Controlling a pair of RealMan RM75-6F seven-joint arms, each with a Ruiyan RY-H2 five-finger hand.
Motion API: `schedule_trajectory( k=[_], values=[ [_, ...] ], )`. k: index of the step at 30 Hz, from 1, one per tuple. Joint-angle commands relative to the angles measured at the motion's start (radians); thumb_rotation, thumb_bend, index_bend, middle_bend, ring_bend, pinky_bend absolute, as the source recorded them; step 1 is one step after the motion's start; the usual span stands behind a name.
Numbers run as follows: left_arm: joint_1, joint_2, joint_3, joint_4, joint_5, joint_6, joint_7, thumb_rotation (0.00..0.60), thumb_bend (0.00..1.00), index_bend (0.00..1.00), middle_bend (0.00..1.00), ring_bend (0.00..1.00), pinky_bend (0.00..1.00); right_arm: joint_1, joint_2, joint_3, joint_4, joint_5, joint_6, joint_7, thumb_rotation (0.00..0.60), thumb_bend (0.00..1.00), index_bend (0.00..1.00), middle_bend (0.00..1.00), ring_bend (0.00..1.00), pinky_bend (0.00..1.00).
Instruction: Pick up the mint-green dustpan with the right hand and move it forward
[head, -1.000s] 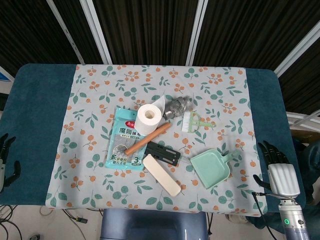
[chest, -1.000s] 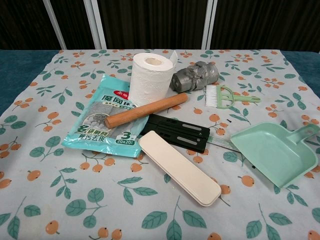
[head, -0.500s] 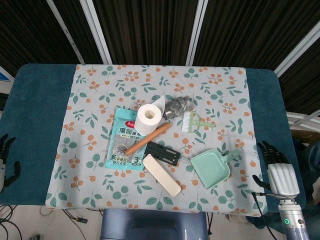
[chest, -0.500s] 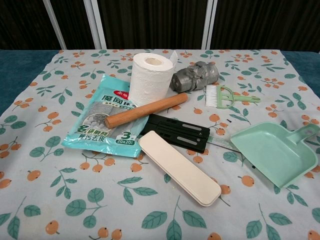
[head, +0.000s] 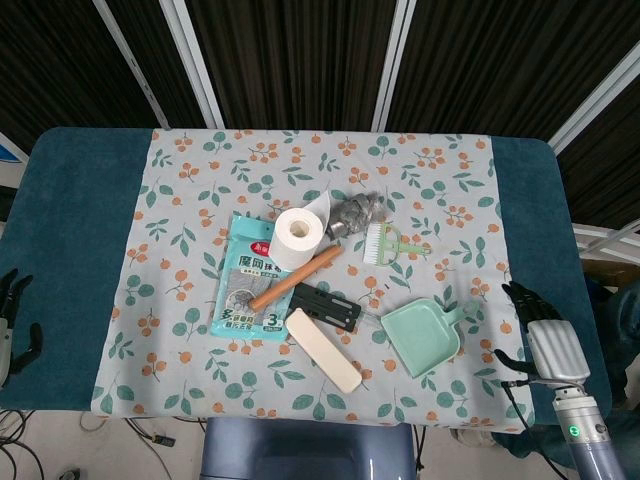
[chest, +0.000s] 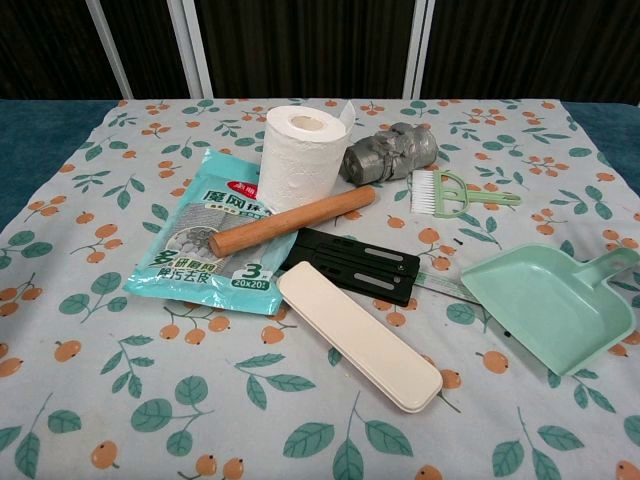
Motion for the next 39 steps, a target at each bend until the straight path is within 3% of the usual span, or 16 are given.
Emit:
schedule_trajectory(
  k=[1, 7, 17, 25, 31, 39],
  values=[
    [-0.001, 0.0, 0.0, -0.002, -0.003, -0.003, 0.004, 0.6, 0.56, 0.09, 0.01, 0.02, 0.0, 0.115, 0.027, 0.002, 0.098, -0.045, -0.146, 0.202, 0.6, 0.23, 0.12, 0.16, 0.13, 0.23],
    [0.001, 0.0, -0.002, -0.007, -0.009, -0.002, 0.005, 0.6, 0.56, 0.09, 0.01, 0.02, 0.0, 0.239, 0.014, -0.01, 0.238, -0.081, -0.304, 0.359, 0.6, 0.23, 0.15, 0.17, 0.13, 0.23],
    [0.0, -0.001, -0.004, -0.01, -0.022, -0.005, 0.023, 0.6, 0.56, 0.09, 0.01, 0.02, 0.0, 0.345, -0.021, -0.063, 0.356, -0.126, -0.433, 0.356, 0.6, 0.23, 0.17, 0.19, 0.13, 0.23],
    [-0.003, -0.006, -0.002, -0.009, -0.023, -0.01, 0.039, 0.6, 0.56, 0.09, 0.01, 0.02, 0.0, 0.353, -0.001, -0.1, 0.365, -0.135, -0.433, 0.344, 0.6, 0.23, 0.25, 0.27, 0.17, 0.23],
    [0.0, -0.015, -0.009, -0.011, -0.037, 0.002, 0.058, 0.6, 0.56, 0.09, 0.01, 0.02, 0.0, 0.342, -0.091, -0.119, 0.483, -0.17, -0.345, 0.363, 0.6, 0.24, 0.32, 0.31, 0.21, 0.23],
    [0.001, -0.019, -0.012, -0.014, -0.047, 0.003, 0.067, 0.6, 0.56, 0.09, 0.01, 0.02, 0.0, 0.35, -0.131, -0.145, 0.557, -0.19, -0.308, 0.435, 0.6, 0.24, 0.36, 0.34, 0.23, 0.23]
  ],
)
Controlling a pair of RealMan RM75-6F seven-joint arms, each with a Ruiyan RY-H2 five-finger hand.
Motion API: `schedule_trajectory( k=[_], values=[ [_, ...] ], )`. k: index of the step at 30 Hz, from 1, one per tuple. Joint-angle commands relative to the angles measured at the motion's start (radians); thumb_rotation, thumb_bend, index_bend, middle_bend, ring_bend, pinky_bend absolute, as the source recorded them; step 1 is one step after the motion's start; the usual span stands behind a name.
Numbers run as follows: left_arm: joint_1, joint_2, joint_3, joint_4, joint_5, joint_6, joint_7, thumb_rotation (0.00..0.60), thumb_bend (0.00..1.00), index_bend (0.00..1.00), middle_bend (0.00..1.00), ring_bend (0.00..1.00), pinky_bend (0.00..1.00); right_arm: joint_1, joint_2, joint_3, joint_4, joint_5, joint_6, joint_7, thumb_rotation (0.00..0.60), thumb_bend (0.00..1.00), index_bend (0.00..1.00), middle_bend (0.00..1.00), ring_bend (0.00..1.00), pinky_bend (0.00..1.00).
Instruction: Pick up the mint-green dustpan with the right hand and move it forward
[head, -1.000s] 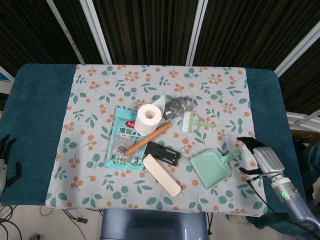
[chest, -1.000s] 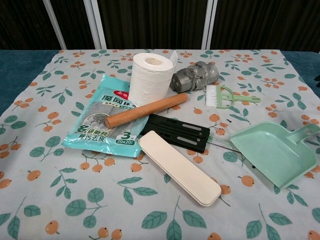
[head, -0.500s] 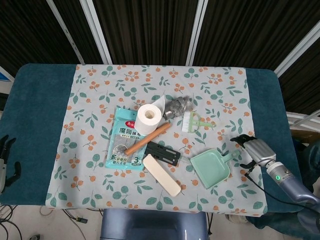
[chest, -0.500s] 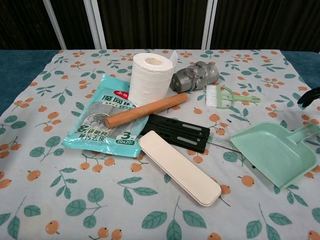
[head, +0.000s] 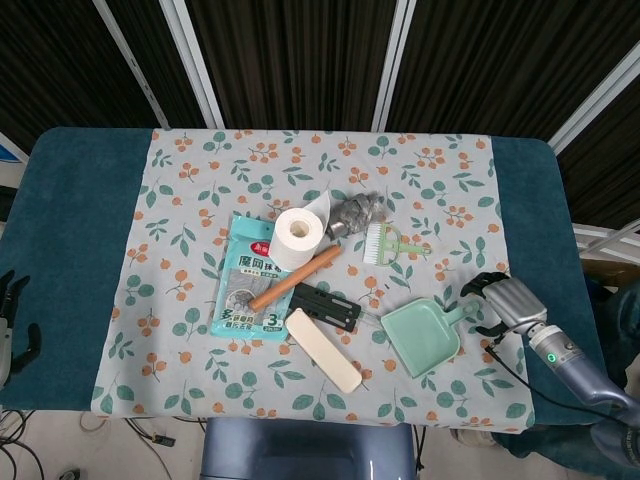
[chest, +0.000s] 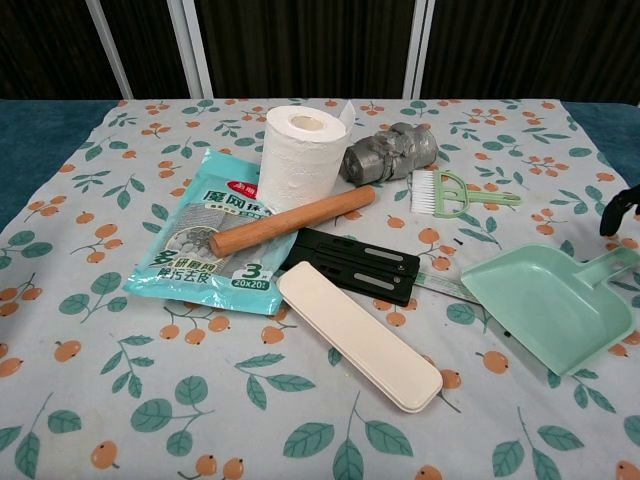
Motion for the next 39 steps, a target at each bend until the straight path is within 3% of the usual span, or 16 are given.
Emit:
schedule_trajectory(
  k=[1, 21, 39],
  values=[
    [0.0, -0.001, 0.0, 0.0, -0.001, -0.001, 0.003, 0.6, 0.56, 0.09, 0.01, 0.02, 0.0, 0.006, -0.016, -0.018, 0.026, -0.013, 0.007, 0.024, 0.6, 0.24, 0.37, 0.34, 0.23, 0.23],
    [-0.001, -0.012, -0.007, -0.005, -0.021, 0.003, 0.03, 0.6, 0.56, 0.09, 0.01, 0.02, 0.0, 0.035, -0.074, -0.05, 0.095, -0.021, 0.025, 0.07, 0.6, 0.28, 0.4, 0.4, 0.3, 0.23],
    [0.001, -0.013, -0.01, -0.011, -0.031, 0.005, 0.039, 0.6, 0.56, 0.09, 0.01, 0.02, 0.0, 0.066, -0.072, -0.066, 0.073, -0.017, 0.014, 0.069, 0.6, 0.36, 0.46, 0.44, 0.33, 0.23]
  ],
)
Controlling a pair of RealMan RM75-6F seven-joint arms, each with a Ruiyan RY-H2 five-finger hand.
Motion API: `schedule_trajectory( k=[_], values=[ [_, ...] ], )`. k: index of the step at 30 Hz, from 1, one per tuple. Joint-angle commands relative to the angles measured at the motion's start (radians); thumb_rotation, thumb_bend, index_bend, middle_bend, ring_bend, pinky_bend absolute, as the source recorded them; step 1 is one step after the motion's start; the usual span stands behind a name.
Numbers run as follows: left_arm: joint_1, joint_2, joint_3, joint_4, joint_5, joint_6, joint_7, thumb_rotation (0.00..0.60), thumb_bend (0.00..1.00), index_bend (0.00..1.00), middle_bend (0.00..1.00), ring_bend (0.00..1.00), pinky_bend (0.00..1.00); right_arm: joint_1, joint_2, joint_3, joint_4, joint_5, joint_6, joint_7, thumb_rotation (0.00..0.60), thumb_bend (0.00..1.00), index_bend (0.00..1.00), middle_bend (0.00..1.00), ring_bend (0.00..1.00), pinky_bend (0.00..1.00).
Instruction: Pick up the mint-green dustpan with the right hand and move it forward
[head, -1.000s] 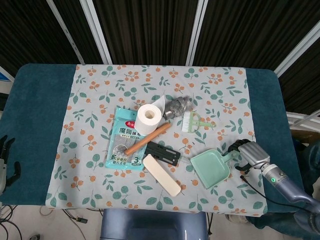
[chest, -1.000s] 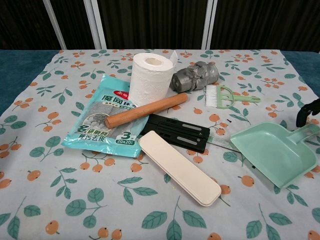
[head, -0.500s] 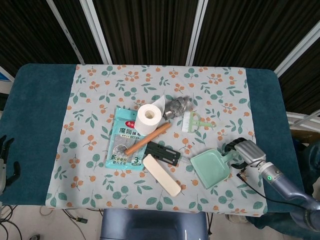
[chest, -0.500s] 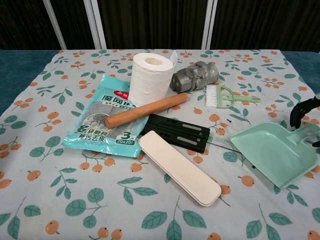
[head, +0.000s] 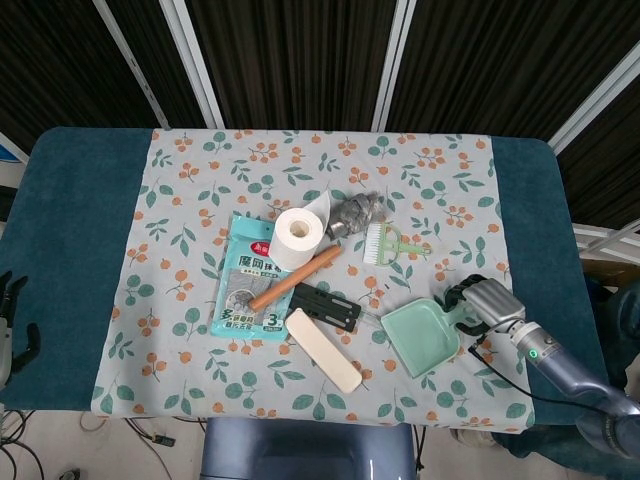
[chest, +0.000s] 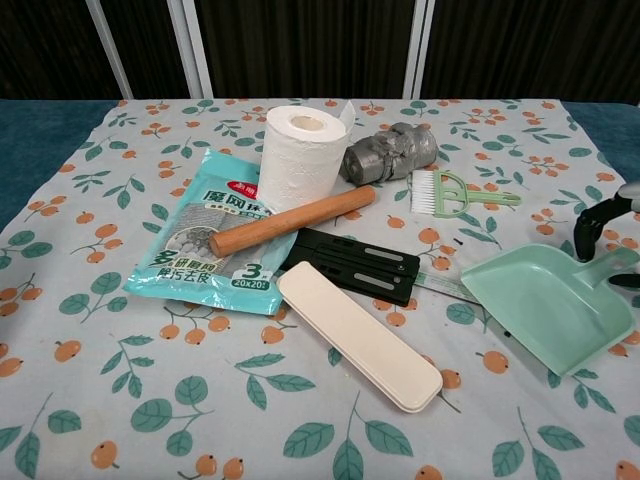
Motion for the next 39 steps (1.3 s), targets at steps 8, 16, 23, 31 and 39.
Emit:
schedule_trajectory(
  k=[8, 16, 23, 31, 39],
  values=[
    [0.0, -0.001, -0.001, 0.0, 0.0, 0.002, 0.0, 0.6, 0.56, 0.09, 0.01, 0.02, 0.0, 0.007, -0.004, -0.007, -0.001, 0.003, -0.004, -0.002, 0.6, 0.36, 0.48, 0.45, 0.35, 0.23],
    [0.001, -0.002, -0.001, 0.0, 0.001, 0.004, -0.001, 0.6, 0.56, 0.1, 0.01, 0.02, 0.0, 0.011, -0.011, -0.018, 0.004, 0.003, -0.012, -0.005, 0.6, 0.38, 0.54, 0.49, 0.39, 0.23],
    [0.002, -0.002, -0.002, -0.002, -0.002, 0.004, -0.001, 0.6, 0.56, 0.1, 0.01, 0.02, 0.0, 0.012, -0.019, -0.025, 0.013, 0.006, -0.016, 0.011, 0.6, 0.38, 0.55, 0.5, 0.4, 0.23],
    [0.002, 0.0, -0.002, -0.007, -0.007, 0.0, -0.006, 0.6, 0.56, 0.1, 0.01, 0.02, 0.0, 0.01, -0.018, -0.027, 0.009, 0.007, 0.007, 0.07, 0.6, 0.44, 0.62, 0.56, 0.46, 0.23],
    [0.002, 0.002, -0.002, -0.011, -0.008, -0.002, -0.008, 0.6, 0.56, 0.11, 0.01, 0.02, 0.0, 0.005, -0.015, -0.025, 0.013, 0.009, 0.033, 0.096, 0.6, 0.45, 0.63, 0.58, 0.49, 0.24]
  ],
)
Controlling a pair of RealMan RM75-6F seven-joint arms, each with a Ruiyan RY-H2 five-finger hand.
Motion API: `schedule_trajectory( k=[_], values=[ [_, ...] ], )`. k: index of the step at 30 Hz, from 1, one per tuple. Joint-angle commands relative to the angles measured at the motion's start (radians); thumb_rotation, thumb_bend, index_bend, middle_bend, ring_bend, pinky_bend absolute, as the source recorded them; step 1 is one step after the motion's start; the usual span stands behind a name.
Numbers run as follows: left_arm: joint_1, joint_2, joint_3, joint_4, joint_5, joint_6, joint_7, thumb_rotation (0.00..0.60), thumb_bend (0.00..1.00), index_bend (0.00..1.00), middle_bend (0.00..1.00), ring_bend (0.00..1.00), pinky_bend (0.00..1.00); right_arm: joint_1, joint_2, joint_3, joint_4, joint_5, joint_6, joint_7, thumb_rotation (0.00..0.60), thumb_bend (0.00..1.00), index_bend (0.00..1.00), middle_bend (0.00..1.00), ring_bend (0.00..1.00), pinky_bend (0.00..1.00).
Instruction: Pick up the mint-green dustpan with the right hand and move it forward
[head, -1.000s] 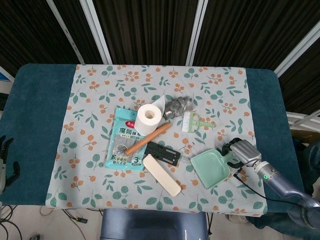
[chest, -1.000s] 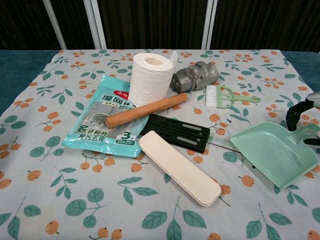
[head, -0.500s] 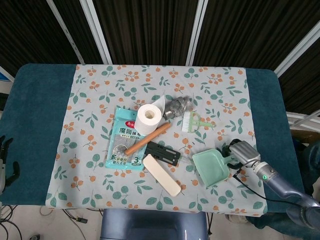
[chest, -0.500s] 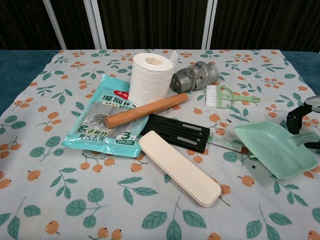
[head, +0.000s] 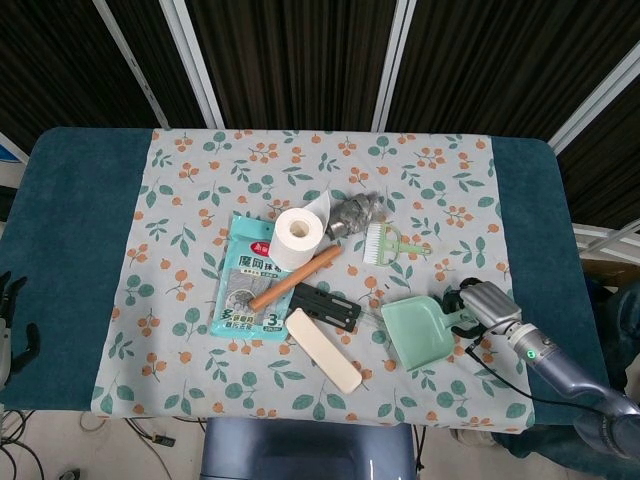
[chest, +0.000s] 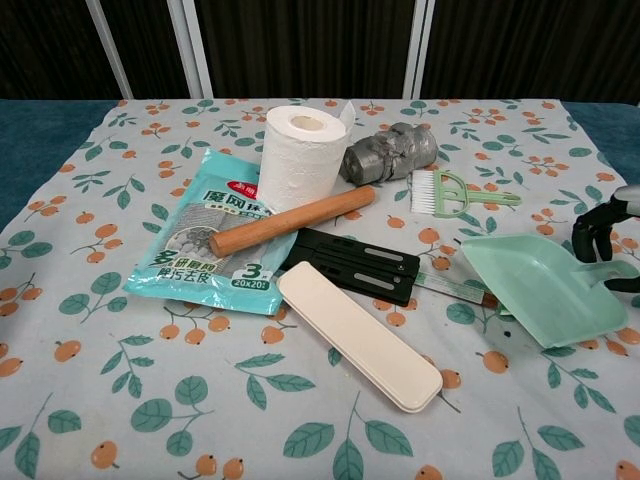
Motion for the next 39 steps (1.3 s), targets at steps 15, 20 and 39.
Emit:
schedule_trajectory(
  k=[15, 20, 39],
  values=[
    [0.001, 0.004, 0.002, -0.005, 0.002, -0.002, -0.008, 0.6, 0.56, 0.11, 0.01, 0.02, 0.0, 0.008, 0.066, 0.044, -0.096, 0.027, 0.054, 0.012, 0.6, 0.46, 0.64, 0.59, 0.5, 0.24],
    [0.001, 0.005, 0.003, -0.006, 0.003, -0.004, -0.01, 0.6, 0.56, 0.11, 0.01, 0.02, 0.0, 0.019, 0.118, 0.091, -0.181, 0.078, 0.05, 0.047, 0.6, 0.46, 0.64, 0.59, 0.5, 0.24],
    [0.0, 0.018, 0.008, -0.013, 0.01, -0.015, -0.029, 0.6, 0.56, 0.11, 0.01, 0.02, 0.0, 0.068, 0.331, 0.3, -0.52, 0.222, 0.055, 0.043, 0.6, 0.47, 0.64, 0.58, 0.5, 0.24]
  ],
)
